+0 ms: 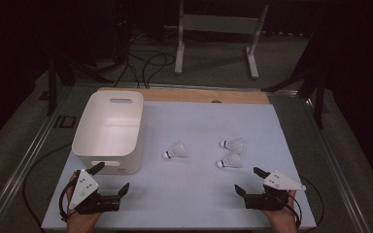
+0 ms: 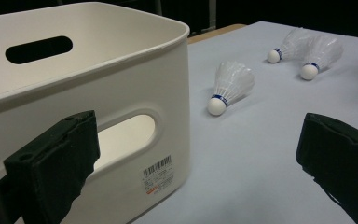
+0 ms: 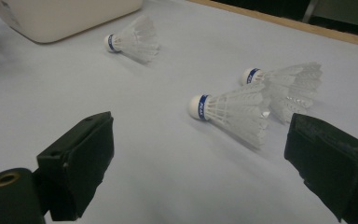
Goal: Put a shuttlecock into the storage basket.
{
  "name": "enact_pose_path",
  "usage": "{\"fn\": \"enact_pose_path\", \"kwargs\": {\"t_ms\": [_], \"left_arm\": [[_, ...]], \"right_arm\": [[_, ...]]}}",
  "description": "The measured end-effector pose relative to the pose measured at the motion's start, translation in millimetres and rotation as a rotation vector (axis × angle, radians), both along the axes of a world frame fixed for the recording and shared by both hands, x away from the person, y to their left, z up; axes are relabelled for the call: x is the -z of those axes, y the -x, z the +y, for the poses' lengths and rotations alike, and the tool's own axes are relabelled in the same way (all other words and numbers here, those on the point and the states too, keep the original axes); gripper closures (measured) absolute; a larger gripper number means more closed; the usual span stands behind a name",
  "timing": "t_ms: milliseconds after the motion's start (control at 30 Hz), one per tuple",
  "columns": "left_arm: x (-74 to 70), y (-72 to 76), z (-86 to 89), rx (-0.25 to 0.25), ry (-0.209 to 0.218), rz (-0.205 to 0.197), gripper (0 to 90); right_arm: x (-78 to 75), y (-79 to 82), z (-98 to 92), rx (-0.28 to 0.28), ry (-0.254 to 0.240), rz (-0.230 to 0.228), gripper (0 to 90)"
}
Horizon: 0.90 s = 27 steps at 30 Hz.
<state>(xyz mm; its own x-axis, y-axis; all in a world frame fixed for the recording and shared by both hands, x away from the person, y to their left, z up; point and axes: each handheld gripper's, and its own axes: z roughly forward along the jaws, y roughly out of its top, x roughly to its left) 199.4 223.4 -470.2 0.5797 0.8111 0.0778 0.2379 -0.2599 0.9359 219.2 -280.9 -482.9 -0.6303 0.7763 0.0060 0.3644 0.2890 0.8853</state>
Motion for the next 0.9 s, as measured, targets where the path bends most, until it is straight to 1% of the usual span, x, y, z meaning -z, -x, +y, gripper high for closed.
{"fn": "enact_pose_path", "kwargs": {"t_ms": [67, 100, 133, 167, 200, 300, 367, 467, 567, 633, 800, 900], "left_arm": [[0.3, -0.4, 0.0, -0.001, -0.005, 0.007, 0.1], [1.5, -0.9, 0.1, -0.005, -0.015, 0.008, 0.1], [1.7, -1.3, 0.8, -0.004, -0.006, 0.011, 0.1], [1.7, -1.3, 0.8, -0.004, -0.006, 0.011, 0.1], [1.4, -1.8, 3.0, -0.007, 0.008, 0.008, 0.1], [1.5, -2.0, 5.7, -0.012, 0.026, 0.005, 0.1], [2.2, -2.5, 6.2, -0.013, 0.032, 0.004, 0.1], [2.3, -3.6, 5.3, -0.013, 0.028, 0.003, 0.2], [1.6, -4.8, 4.0, -0.008, 0.042, 0.003, 0.2], [1.2, -5.3, 2.3, -0.005, 0.038, -0.001, 0.2], [2.9, -5.9, -1.5, 0.005, 0.012, 0.01, 0.2], [3.2, -6.2, -1.7, 0.005, 0.012, 0.011, 0.2]], "right_arm": [[1.0, 0.4, -0.2, 0.004, 0.001, 0.001, 8.1], [1.9, 0.2, -0.6, 0.003, 0.002, -0.001, 8.2], [2.2, 0.0, -0.7, 0.001, -0.005, 0.004, 8.1], [2.2, 0.0, -0.7, 0.001, -0.005, 0.004, 8.1], [2.5, 0.0, -0.5, 0.001, -0.004, 0.006, 8.1], [2.1, -0.2, -0.8, 0.005, -0.012, 0.007, 8.1], [2.1, -0.4, -1.0, 0.006, -0.014, 0.007, 8.1], [2.4, -2.3, -1.7, 0.011, -0.02, 0.015, 8.2], [0.9, -3.3, -2.5, 0.019, -0.025, 0.025, 8.2], [-1.0, -2.7, -2.3, 0.028, -0.025, 0.026, 8.2], [-3.3, -3.1, -3.0, 0.028, -0.029, 0.037, 8.1], [-7.6, -6.0, -3.5, 0.028, -0.022, 0.05, 8.1]]}}
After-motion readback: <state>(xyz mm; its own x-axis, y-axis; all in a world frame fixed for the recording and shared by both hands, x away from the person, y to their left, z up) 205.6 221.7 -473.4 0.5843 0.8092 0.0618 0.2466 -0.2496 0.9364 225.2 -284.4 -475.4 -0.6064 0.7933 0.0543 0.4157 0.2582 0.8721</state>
